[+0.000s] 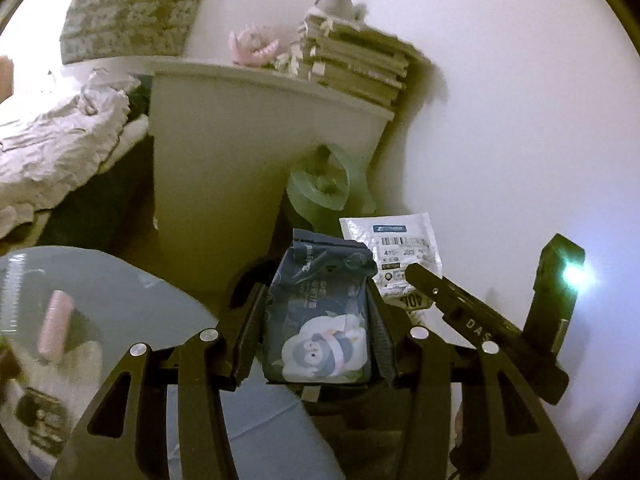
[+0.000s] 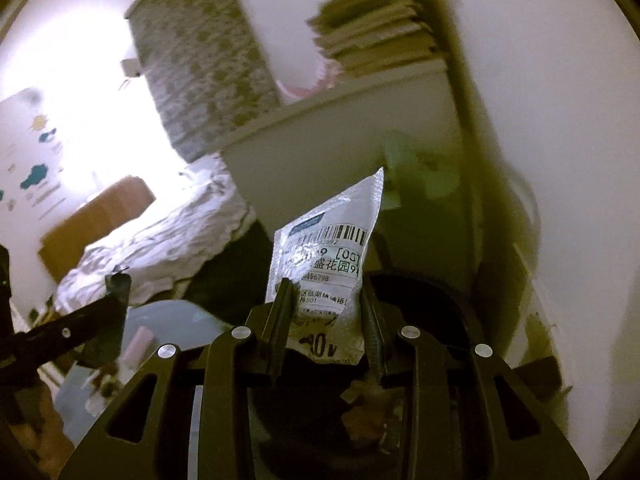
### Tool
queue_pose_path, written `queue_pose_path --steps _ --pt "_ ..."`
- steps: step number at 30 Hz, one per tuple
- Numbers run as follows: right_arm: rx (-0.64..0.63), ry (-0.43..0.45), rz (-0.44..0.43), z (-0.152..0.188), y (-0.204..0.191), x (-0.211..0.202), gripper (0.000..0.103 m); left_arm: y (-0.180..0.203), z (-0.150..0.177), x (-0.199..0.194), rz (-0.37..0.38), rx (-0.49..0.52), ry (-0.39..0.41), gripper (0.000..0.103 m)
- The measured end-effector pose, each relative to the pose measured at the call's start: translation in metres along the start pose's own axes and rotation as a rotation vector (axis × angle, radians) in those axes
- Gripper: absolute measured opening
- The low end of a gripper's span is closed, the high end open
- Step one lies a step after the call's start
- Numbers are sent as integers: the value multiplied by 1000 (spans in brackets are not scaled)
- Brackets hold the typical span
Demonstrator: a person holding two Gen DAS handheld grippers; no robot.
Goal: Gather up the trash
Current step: 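Carry the wipes pack and white bag over the bin and release both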
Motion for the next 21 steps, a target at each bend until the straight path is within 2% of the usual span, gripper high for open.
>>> queue_pose_path --steps 8,13,21 --pt "56 -47 52 15 46 25 33 11 21 54 4 24 -91 48" --pt "79 -88 78 26 58 35 33 11 31 77 8 15 -128 48" --pt "79 -199 145 41 74 76 33 7 49 118 5 -9 -208 48"
Point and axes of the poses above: each gripper's, at about its wrist camera, not at the fingertips, and x roughly the way its jaws point, y to its right, z to its underside, the point moved 9 cm from there along x, roughly the way its jaws point, and after that the axes turned 1 degree about -x, right-handed, at the moved point
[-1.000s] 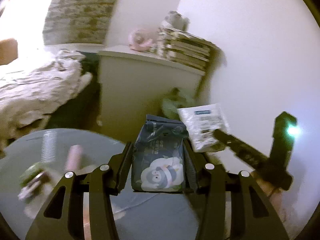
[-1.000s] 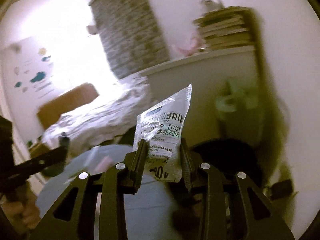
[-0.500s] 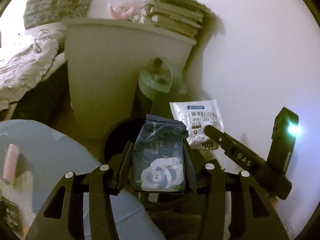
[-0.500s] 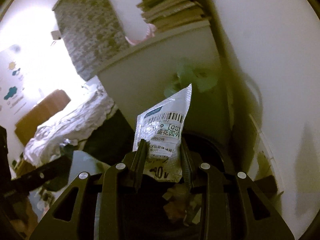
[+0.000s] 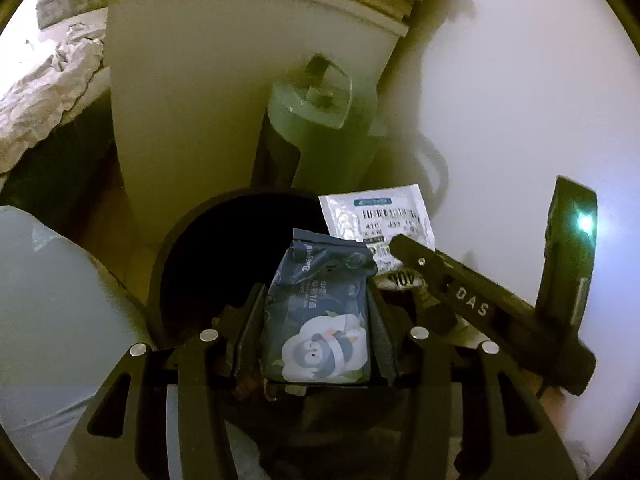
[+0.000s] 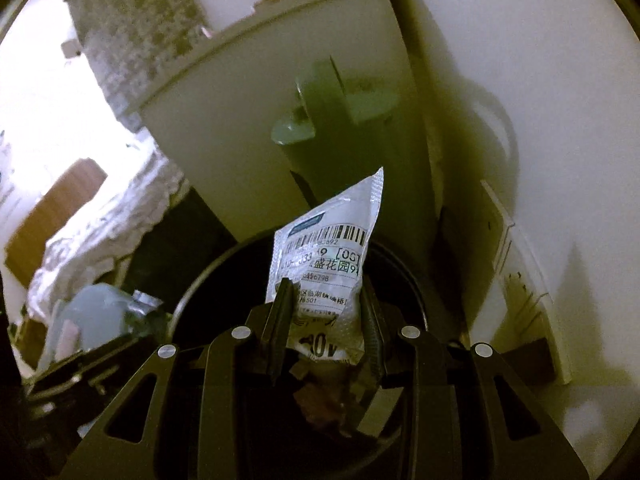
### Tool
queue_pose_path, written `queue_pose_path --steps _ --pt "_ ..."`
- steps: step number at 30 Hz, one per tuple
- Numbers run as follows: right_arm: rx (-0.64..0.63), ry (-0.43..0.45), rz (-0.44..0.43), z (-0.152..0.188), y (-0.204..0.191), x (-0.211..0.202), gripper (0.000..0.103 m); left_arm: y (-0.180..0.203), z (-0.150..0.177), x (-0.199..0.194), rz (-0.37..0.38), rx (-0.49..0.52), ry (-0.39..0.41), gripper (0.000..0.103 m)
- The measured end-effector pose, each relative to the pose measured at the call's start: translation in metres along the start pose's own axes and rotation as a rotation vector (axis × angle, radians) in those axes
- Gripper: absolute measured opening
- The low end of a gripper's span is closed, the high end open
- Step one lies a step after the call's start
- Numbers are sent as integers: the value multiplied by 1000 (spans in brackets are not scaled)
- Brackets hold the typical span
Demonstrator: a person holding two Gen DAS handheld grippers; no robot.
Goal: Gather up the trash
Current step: 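Carry the wipes pack and white bag over the bin and release both, then grasp the purple bottle with the left gripper while the right gripper grasps the orange bag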
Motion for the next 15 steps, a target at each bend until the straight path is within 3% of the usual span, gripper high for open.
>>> queue_pose_path --steps 7,9,10,12,15 --pt "9 -52 3 5 0 16 35 -4 1 5 -6 -20 -19 53" --pt "13 -55 3 5 0 16 40 -5 1 6 -14 -23 -24 63" --pt "18 -54 -2 5 1 16 47 -5 1 5 -17 -25 -19 74" --pt "31 -45 -7 4 1 14 59 -5 -1 0 -15 -25 -2 76" --pt "35 -29 -14 3 0 10 61 -6 -3 -8 -13 -27 5 76"
Point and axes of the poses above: each gripper's, at about its wrist camera, not at the fingertips, and x roughly the way its jaws point, y to its right, z to its underside, the point moved 9 cm from there along x, roughly the way its jaws point, and after that the axes turned 1 degree about -x, right-handed, at the moved point
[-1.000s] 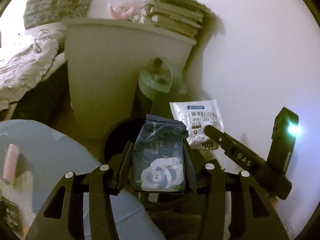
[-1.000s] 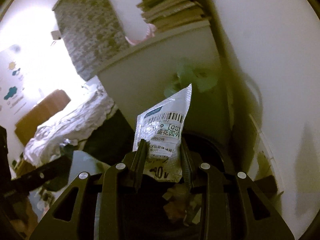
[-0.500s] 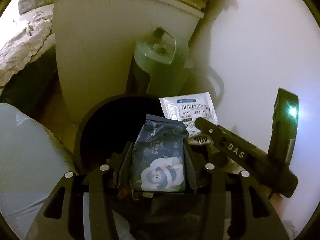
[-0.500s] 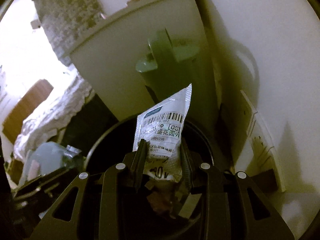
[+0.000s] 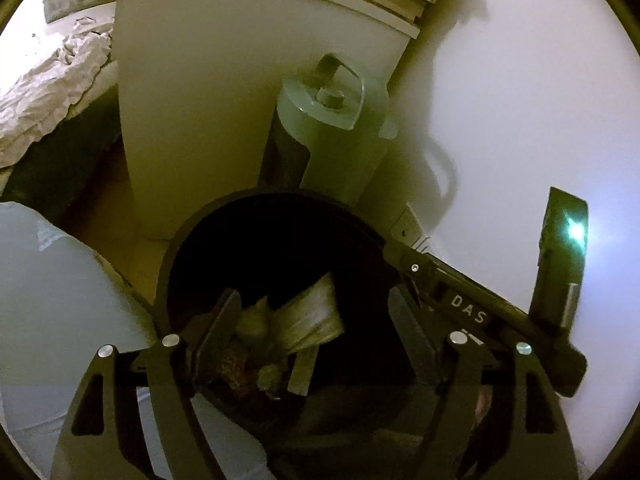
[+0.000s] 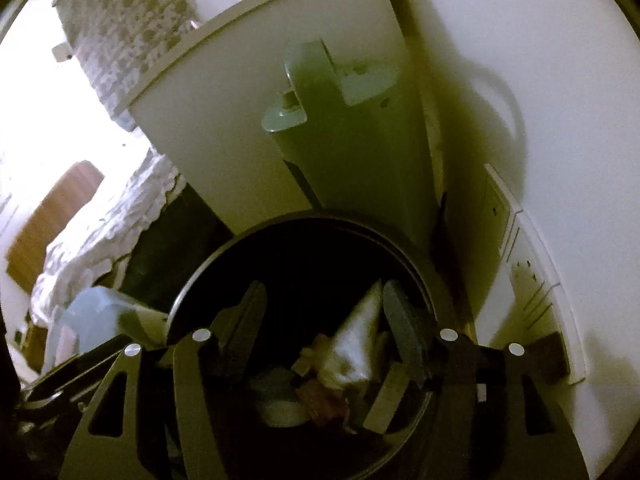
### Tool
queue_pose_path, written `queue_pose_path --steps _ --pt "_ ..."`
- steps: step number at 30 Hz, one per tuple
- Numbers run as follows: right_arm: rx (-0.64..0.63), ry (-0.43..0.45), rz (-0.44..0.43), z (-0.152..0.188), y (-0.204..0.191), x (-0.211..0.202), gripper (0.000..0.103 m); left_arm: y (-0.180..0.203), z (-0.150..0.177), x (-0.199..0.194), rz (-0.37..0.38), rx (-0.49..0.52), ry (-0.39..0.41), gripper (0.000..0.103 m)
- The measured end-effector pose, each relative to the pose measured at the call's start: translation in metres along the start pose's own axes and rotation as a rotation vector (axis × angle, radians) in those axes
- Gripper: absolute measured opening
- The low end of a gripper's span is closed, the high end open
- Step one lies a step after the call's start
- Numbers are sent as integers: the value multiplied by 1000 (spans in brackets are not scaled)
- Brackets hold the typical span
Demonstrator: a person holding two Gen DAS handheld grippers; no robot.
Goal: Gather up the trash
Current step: 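Grasp the purple bottle with the left gripper while the right gripper grasps the orange bag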
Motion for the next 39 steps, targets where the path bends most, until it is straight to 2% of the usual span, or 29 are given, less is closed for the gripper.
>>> queue_pose_path --steps 7,11,18,22,24,25,29,34,36,38,39 --pt "-24 7 -30 2 -11 -3 61 -15 1 -39 -3 -32 47 76" --pt "-69 21 -68 4 -29 -9 61 -36 7 -78 -29 -55 85 76" --pt "-184 61 -180 20 -79 -37 61 -82 22 -144 -107 -78 146 76" --pt "-235 56 -270 35 -111 -55 61 -112 34 -171 -157 -84 150 76" --pt "-265 42 -312 44 -128 -61 66 -134 42 -188 -194 -90 156 76" --pt "-283 32 -332 50 -137 -64 73 -142 45 -194 -208 -93 159 76" --pt "-361 -8 -397 70 -173 -74 73 -183 57 -218 -264 -112 169 76" --pt "-507 -120 -513 106 -230 -85 74 -223 68 -230 -339 -84 143 76" --pt "-575 -158 -545 123 -253 -92 80 -237 71 -233 -356 -57 126 76" --pt "-653 -217 -594 146 -279 -100 81 -252 74 -235 -375 -25 106 75" --pt "-679 -235 -602 152 -287 -101 84 -257 75 -237 -379 -14 98 71"
Point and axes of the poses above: each gripper's, at about its wrist camera, not at the fingertips, and x roughly the way its jaws point, y to its right, z to its underside, the point moved 9 cm from there along x, roughly the way its jaws point, and after that the axes turned 1 degree about -x, right-handed, at the moved point
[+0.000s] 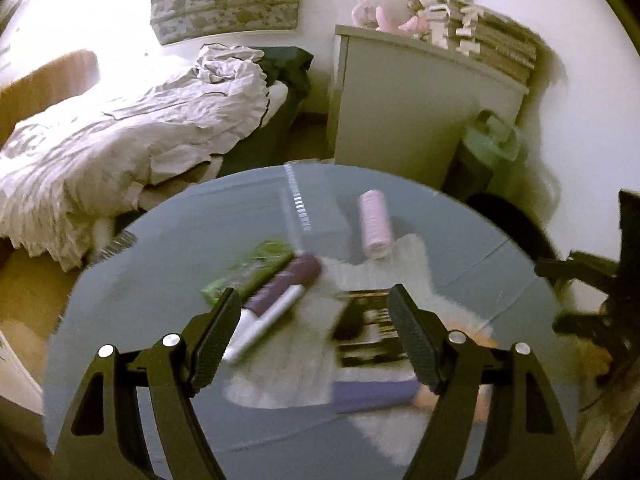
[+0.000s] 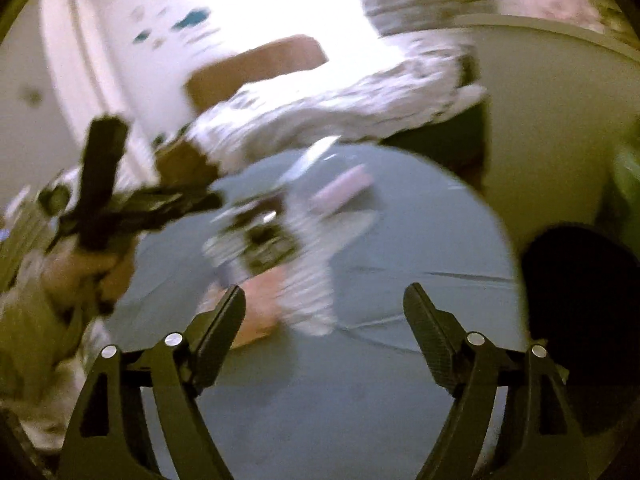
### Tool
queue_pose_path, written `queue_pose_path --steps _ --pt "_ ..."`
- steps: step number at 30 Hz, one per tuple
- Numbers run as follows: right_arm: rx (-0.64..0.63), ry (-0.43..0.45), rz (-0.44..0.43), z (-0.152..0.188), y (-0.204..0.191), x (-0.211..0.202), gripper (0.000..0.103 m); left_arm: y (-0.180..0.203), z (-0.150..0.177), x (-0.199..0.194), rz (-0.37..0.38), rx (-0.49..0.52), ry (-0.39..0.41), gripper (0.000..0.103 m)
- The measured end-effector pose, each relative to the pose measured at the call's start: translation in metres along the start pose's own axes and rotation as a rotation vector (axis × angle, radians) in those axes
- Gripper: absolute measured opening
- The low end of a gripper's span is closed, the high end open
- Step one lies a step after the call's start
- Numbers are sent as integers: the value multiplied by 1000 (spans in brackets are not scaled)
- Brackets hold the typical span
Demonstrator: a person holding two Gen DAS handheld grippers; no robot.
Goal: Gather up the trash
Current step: 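Grasp the purple bottle with the left gripper while the right gripper grasps the orange bag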
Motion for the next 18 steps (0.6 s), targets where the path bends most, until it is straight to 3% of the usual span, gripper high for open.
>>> queue_pose_path --steps 1,7,13,18 --pt "-34 -34 -17 1 -14 8 90 -6 2 0 -2 12 -8 69" --pt "-157 -143 -40 8 -59 42 91 -27 13 17 -21 79 -79 63" --pt "-189 -214 -14 12 -67 71 91 -19 21 35 -13 162 -121 54" --pt "-147 -235 -10 15 -57 83 87 -15 14 47 16 154 -119 48"
Point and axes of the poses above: each gripper's, at about its wrist camera, not at the fingertips, and x roughly the way its jaws point, y to its right, z to its underside, the point moved 9 cm from there along x, roughly the way its jaws point, and after that the axes turned 1 degree about -x, right-handed, at the moved point
